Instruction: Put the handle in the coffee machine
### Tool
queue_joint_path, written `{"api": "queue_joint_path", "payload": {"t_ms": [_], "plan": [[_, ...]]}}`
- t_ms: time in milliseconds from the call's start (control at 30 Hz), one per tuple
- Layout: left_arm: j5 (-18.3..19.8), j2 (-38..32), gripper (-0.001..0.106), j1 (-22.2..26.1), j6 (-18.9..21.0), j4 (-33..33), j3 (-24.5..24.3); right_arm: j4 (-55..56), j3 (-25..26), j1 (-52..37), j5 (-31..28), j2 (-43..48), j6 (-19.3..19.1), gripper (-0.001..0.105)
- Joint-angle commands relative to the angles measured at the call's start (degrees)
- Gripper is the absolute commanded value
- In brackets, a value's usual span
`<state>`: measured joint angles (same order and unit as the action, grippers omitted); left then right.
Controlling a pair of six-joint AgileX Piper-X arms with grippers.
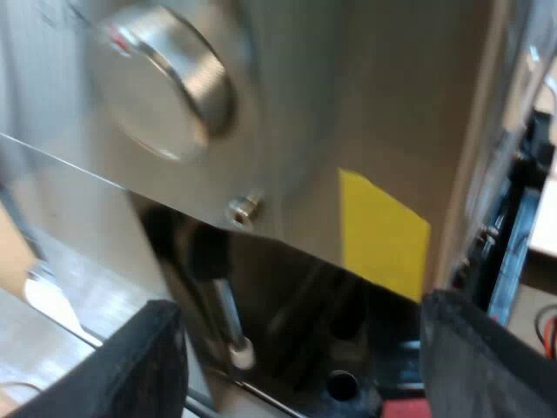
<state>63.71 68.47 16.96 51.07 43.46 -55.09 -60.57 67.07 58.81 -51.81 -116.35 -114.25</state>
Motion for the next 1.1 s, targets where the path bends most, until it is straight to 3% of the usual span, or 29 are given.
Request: {"api": "queue_joint_path", "payload": {"t_ms": [33,200,300,333,400,600,733,800,933,1100], "plan": [[1.73,-0.34,0.06,1.18,1.56,-0.03,-2.74,-5.18,0.99,0.08,0.62,2.14,-0.1,0.031],[-0.37,-0.34,0.059,1.72,1.93,-0.03,-4.32,-5.18,0.99,0.08,0.62,2.14,-0.1,0.031],[-3.24,-0.34,0.046,1.72,4.43,-0.03,-4.57,-5.18,0.99,0.08,0.62,2.14,-0.1,0.031],[-5.43,-0.34,0.025,1.72,5.47,-0.03,-4.56,-5.18,0.99,0.08,0.62,2.14,-0.1,0.031],[-6.05,-0.34,0.002,1.72,5.52,-0.03,-4.56,-5.18,0.99,0.08,0.62,2.14,-0.1,0.031],[-12.71,-0.34,0.001,1.72,5.7,-3.1,-4.56,-5.18,0.99,0.08,0.62,2.14,-0.1,0.031],[-13.31,-0.34,0.001,1.38,5.7,-5.01,-4.56,-5.18,0.99,0.08,0.62,2.14,-0.1,0.031],[-14.31,-0.04,0.001,0.65,5.7,-4.79,-4.56,-5.18,0.99,0.08,0.62,2.14,-0.1,0.031],[-20.25,2.17,0.001,-2.04,5.7,-4.51,-4.56,-5.18,0.99,0.08,0.62,2.14,-0.1,0.031],[-22.45,4.57,0.001,-3.56,5.7,-0.53,-4.56,-5.18,0.99,0.08,0.62,2.14,-0.1,0.031]]}}
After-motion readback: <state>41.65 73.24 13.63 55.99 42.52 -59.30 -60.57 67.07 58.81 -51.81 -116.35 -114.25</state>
